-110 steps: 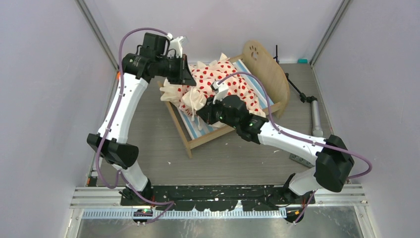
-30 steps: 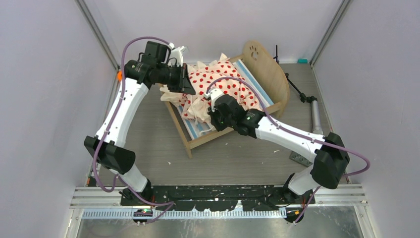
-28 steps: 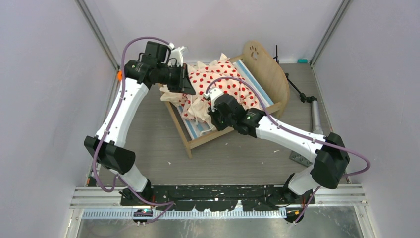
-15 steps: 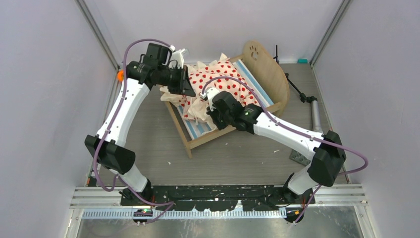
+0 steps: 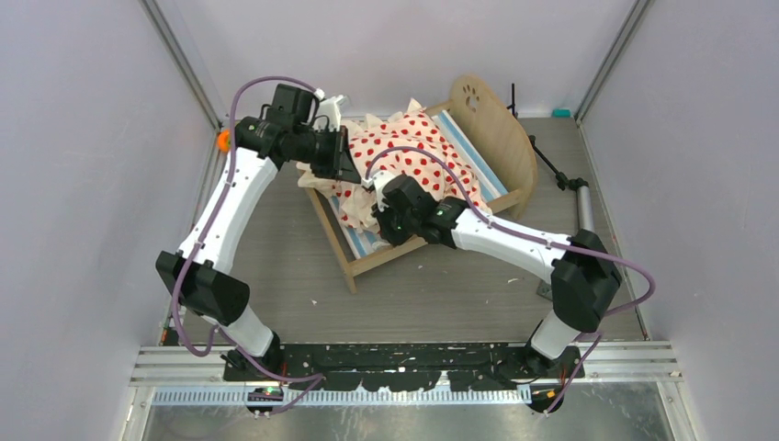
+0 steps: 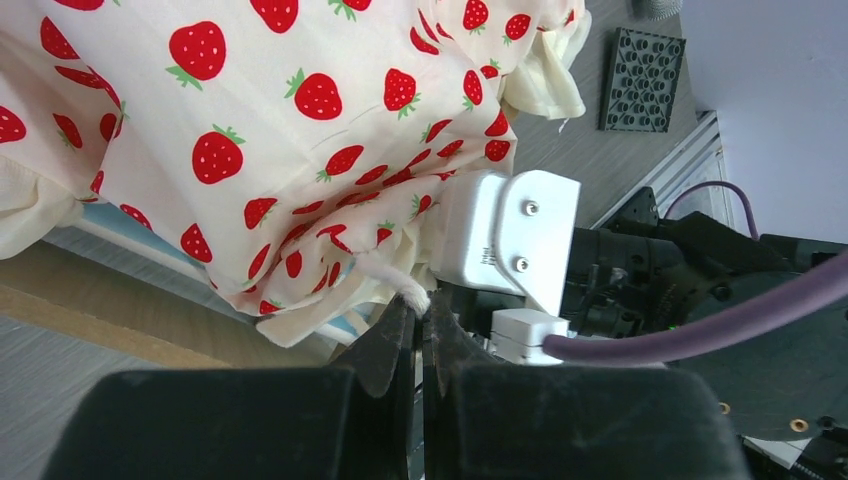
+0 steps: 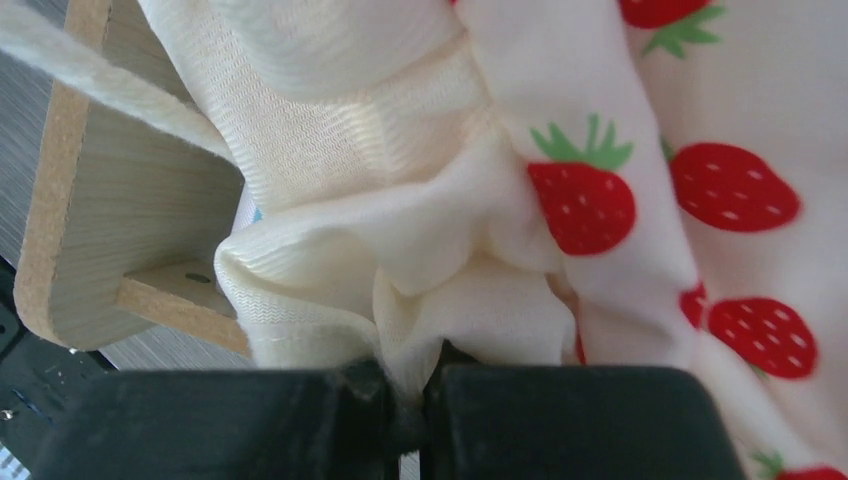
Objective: Set up the pet bed
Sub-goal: Cross the ropes on the bed frame.
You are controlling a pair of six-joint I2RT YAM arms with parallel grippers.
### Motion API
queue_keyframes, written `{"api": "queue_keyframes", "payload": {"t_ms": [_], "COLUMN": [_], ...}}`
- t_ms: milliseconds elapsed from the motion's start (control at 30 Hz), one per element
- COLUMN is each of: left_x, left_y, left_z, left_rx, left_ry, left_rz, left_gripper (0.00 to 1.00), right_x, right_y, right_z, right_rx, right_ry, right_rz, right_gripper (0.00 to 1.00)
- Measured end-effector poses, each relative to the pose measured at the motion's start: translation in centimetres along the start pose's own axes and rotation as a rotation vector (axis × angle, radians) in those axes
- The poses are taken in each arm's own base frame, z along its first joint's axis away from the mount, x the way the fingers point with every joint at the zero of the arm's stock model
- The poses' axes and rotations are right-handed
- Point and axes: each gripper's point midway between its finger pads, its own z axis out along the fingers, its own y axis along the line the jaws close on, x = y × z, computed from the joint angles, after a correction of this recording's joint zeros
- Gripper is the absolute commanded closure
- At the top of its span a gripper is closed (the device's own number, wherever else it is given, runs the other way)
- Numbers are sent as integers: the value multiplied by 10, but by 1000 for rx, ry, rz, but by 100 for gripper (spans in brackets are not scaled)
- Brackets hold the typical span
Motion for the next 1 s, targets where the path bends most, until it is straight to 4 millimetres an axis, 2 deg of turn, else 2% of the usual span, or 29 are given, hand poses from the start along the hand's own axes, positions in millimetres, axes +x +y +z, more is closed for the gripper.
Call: {"api": "queue_keyframes", "payload": {"t_ms": [167, 400, 567, 867, 1000], "left_x": [-1, -9, -12, -12, -12], "left_y": [3, 4, 3, 4, 4], "left_z": [0, -5, -7, -7, -7], "left_rx": [-16, -40, -45, -48, -48], "left_ry": [-6, -33, -44, -45, -45], "left_rz": [5, 30, 43, 47, 48], "left_gripper": [100, 100, 100, 100, 100], "right_x": [0, -10, -5, 8, 0], "right_y": [6, 7, 10, 16, 12], "right_z": [10, 14, 20, 12, 2], "right_rx": [-18, -11, -25, -65, -29], "right_ry": [-6, -42, -25, 53, 83], "right_rz": [16, 32, 32, 29, 18], "right_gripper": [94, 94, 94, 93, 93]}}
